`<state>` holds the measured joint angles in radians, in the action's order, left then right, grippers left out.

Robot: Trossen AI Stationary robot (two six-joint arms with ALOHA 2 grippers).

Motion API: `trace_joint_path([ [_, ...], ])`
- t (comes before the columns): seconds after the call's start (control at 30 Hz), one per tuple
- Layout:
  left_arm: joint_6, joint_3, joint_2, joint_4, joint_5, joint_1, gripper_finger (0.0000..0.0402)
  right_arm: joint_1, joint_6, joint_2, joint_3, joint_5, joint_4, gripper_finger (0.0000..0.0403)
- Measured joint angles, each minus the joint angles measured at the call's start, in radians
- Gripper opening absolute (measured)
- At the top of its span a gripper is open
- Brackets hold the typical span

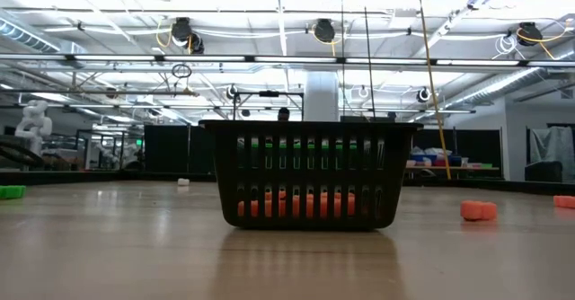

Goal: Sort Halloween decoration
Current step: Put the white skeleton toy into the orange bin

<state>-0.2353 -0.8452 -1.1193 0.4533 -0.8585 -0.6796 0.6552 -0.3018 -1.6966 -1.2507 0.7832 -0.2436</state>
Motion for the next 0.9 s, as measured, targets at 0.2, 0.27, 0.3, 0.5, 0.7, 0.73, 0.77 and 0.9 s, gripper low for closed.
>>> trace_joint_path([
  [0.2, -0.195, 0.0, 0.008, 0.16, -0.058, 0.191, 0.0102, 0.045, 0.0, 0.0, 0.0, 0.083, -0.002, 0.0159],
  [0.27, -0.264, 0.0, 0.007, 0.194, -0.058, 0.253, 0.0102, 0.047, 0.0, 0.0, 0.0, 0.081, -0.008, 0.0159],
  [0.3, -0.293, 0.0, 0.004, 0.203, -0.058, 0.283, 0.0102, 0.047, -0.006, 0.0, 0.0, 0.081, -0.014, 0.0159],
  [0.5, -0.354, 0.001, 0.0, 0.241, 0.051, 0.468, 0.0102, 0.047, -0.022, 0.0, 0.0, 0.081, -0.038, 0.0159],
  [0.7, -0.356, 0.001, -0.014, 0.24, 0.098, 0.605, 0.0102, 0.032, 0.035, 0.0, 0.0, 0.081, -0.031, 0.0159],
  [0.73, -0.355, 0.001, -0.018, 0.239, 0.104, 0.622, 0.0102, 0.026, 0.039, 0.0, 0.0, 0.081, -0.031, 0.0159],
  [0.77, -0.354, 0.002, -0.02, 0.242, 0.109, 0.637, 0.0102, 0.02, 0.048, 0.0, 0.0, 0.081, -0.031, 0.0159],
  [0.9, -0.328, 0.055, -0.03, 0.166, 0.134, 0.707, 0.0102, -0.009, 0.087, 0.0, 0.0, 0.081, -0.039, 0.0159],
])
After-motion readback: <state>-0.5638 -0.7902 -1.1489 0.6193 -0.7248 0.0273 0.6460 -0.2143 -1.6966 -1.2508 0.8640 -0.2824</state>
